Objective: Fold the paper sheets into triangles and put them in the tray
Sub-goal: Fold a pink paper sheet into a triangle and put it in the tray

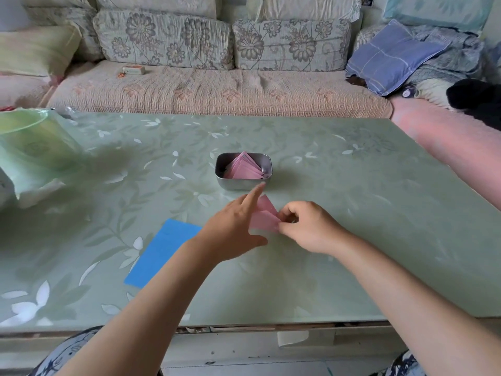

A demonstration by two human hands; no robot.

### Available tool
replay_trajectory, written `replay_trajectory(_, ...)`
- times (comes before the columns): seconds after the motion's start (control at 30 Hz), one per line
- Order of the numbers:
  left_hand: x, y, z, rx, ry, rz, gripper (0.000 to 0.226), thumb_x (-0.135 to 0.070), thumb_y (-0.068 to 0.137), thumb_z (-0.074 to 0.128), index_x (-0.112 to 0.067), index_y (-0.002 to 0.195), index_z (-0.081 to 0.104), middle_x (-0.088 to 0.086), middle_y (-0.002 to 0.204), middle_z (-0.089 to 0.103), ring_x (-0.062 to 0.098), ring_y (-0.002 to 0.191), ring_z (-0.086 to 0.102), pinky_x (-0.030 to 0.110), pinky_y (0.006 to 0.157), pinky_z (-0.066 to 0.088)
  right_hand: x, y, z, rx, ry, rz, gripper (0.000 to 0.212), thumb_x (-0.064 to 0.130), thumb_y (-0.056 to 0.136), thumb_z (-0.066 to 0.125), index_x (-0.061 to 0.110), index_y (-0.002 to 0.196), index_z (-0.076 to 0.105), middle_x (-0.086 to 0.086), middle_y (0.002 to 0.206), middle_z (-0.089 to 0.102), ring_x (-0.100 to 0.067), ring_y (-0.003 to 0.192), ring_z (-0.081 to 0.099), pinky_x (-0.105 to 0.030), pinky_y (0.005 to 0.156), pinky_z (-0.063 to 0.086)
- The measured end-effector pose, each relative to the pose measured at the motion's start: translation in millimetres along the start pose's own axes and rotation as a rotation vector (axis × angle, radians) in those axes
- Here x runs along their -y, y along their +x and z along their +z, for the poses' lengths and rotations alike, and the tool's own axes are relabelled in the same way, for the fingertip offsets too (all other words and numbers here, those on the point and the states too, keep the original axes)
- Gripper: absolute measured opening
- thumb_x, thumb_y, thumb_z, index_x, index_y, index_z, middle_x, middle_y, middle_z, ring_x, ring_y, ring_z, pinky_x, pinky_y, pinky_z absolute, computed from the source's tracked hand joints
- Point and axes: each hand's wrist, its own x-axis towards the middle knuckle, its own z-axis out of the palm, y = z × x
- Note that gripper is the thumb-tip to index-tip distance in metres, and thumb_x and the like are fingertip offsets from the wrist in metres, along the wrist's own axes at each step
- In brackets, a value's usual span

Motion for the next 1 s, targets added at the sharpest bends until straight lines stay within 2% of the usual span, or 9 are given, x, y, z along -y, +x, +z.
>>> replay_trajectory(0.1, 0, -1, -4, -0.052, -0.057, 0.006, 0.127, -0.028, 0.068, 0.088, -0.039, 0.154, -0.004, -0.002, 0.133, 0.047, 0.018, 0.106, 0.055, 0.033, 0.084, 0.049, -1, 3, -2, 0.013, 0.109, 0.008, 0.009, 0.031, 0.087, 0.074, 0.026, 0.084, 0.067, 0.01, 0.077, 0.068, -0.007, 0.068, 0.057, -0.023, 0.061, 0.043)
replay_trajectory(0.2, 0, 1, -8, -0.091, -0.156, -0.011, 0.119, -0.016, 0.07, 0.087, -0.035, 0.155, 0.007, -0.002, 0.121, 0.053, 0.0, 0.082, 0.052, 0.016, 0.075, 0.037, -2, 4, -4, -0.012, 0.243, 0.019, 0.017, 0.021, 0.087, 0.072, 0.029, 0.098, 0.063, 0.004, 0.079, 0.073, -0.01, 0.067, 0.059, -0.026, 0.064, 0.044)
replay_trajectory(0.27, -1, -1, -12, -0.135, -0.166, 0.017, 0.112, -0.013, 0.069, 0.087, -0.038, 0.153, 0.016, -0.006, 0.122, 0.05, -0.008, 0.082, 0.051, 0.017, 0.076, 0.041, -4, 6, -5, -0.038, 0.304, 0.025, 0.03, 0.016, 0.089, 0.068, 0.03, 0.114, 0.058, 0.006, 0.071, 0.07, -0.011, 0.064, 0.057, -0.028, 0.066, 0.044)
replay_trajectory(0.37, -5, -4, -18, -0.177, -0.04, 0.081, 0.078, -0.015, 0.07, 0.085, -0.037, 0.134, 0.046, -0.012, 0.127, 0.044, 0.006, 0.086, 0.056, 0.036, 0.073, 0.054, -6, 7, -6, -0.024, 0.35, 0.019, 0.039, 0.016, 0.092, 0.064, 0.032, 0.126, 0.051, 0.007, 0.066, 0.067, -0.012, 0.06, 0.055, -0.029, 0.066, 0.043)
replay_trajectory(0.47, -10, -4, -18, -0.224, 0.064, 0.131, 0.03, -0.02, 0.077, 0.081, -0.028, 0.104, 0.07, -0.011, 0.115, 0.06, 0.017, 0.092, 0.062, 0.028, 0.069, 0.049, -8, 8, -6, 0.005, 0.375, 0.015, 0.038, 0.017, 0.095, 0.06, 0.029, 0.129, 0.052, 0.007, 0.064, 0.068, -0.01, 0.055, 0.053, -0.026, 0.063, 0.041)
replay_trajectory(0.53, -13, -3, -16, -0.248, 0.083, 0.136, 0.011, -0.023, 0.084, 0.074, -0.027, 0.095, 0.075, -0.011, 0.101, 0.068, 0.016, 0.091, 0.062, 0.026, 0.07, 0.045, -8, 8, -5, -0.029, 0.356, 0.009, 0.031, 0.02, 0.096, 0.059, 0.027, 0.126, 0.056, 0.007, 0.067, 0.068, -0.009, 0.056, 0.053, -0.026, 0.064, 0.043)
replay_trajectory(0.67, -13, -2, -15, -0.239, 0.022, -0.037, 0.009, -0.031, 0.09, 0.065, -0.033, 0.091, 0.074, -0.013, 0.082, 0.07, 0.012, 0.078, 0.059, 0.029, 0.064, 0.046, -7, 4, -6, -0.143, 0.318, -0.166, 0.017, 0.037, 0.088, 0.068, 0.036, 0.106, 0.067, 0.02, 0.087, 0.065, 0.002, 0.074, 0.058, -0.012, 0.071, 0.043)
replay_trajectory(0.8, -11, -2, -17, -0.195, -0.074, -0.123, 0.007, -0.033, 0.087, 0.068, -0.036, 0.087, 0.074, -0.017, 0.075, 0.069, 0.009, 0.069, 0.056, 0.028, 0.062, 0.048, -3, 0, -7, -0.22, 0.151, -0.343, 0.013, 0.022, 0.084, 0.075, 0.034, 0.085, 0.07, 0.022, 0.088, 0.067, -0.002, 0.084, 0.063, -0.008, 0.072, 0.041)
replay_trajectory(1.0, -13, -4, -18, -0.217, -0.096, -0.096, 0.011, -0.045, 0.087, 0.068, -0.039, 0.095, 0.072, -0.024, 0.082, 0.07, 0.003, 0.078, 0.063, 0.027, 0.069, 0.052, -1, -3, -8, -0.209, 0.127, -0.332, 0.018, 0.016, 0.087, 0.068, 0.032, 0.078, 0.069, 0.021, 0.079, 0.07, 0.001, 0.078, 0.064, -0.008, 0.07, 0.044)
